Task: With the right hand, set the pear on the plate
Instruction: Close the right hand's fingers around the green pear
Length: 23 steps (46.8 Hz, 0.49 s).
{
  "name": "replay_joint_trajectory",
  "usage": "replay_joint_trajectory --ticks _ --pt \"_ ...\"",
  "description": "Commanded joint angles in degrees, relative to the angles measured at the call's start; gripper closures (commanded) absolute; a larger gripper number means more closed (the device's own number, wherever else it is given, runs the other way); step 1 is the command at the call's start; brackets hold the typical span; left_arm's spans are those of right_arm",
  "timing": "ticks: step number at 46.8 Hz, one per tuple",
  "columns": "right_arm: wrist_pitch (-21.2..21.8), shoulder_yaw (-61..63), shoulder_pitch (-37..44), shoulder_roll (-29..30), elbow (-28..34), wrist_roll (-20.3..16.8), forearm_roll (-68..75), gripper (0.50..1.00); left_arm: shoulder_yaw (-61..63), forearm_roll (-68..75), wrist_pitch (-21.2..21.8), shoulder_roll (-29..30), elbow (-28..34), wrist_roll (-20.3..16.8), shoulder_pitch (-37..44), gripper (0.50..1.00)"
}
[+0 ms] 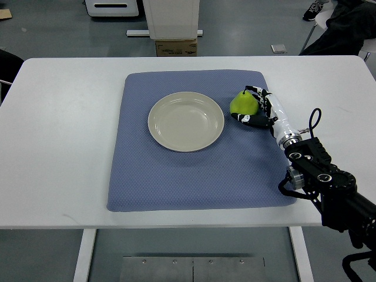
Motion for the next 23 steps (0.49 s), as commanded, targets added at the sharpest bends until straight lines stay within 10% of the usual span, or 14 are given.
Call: replay_joint_trajectory --ticks 1,10,14,18,23 --pt "0.05 -0.02 -0.09 0.0 0.01 0.0 0.0 0.565 0.0 0.0 0.0 0.0 0.0 0.0 0.0 0.5" --pt "0.05 -0.99 -0.18 0.0 0.01 0.08 0.0 0.58 0.0 0.0 0.0 0.0 0.0 0.0 0.0 0.5" --pt "0.05 -1.16 -0.35 0.0 0.01 0.08 0.0 0.72 0.0 0.0 0.0 0.0 0.0 0.0 0.0 0.5" --pt "0.14 -2.04 -0.27 0.0 0.01 0.0 0.0 1.0 0.0 0.0 0.0 0.0 0.0 0.0 0.0 0.5" --pt "0.14 -2.66 -0.35 0.0 0.01 -0.09 0.0 1.0 0.0 0.0 0.0 0.0 0.0 0.0 0.0 0.5"
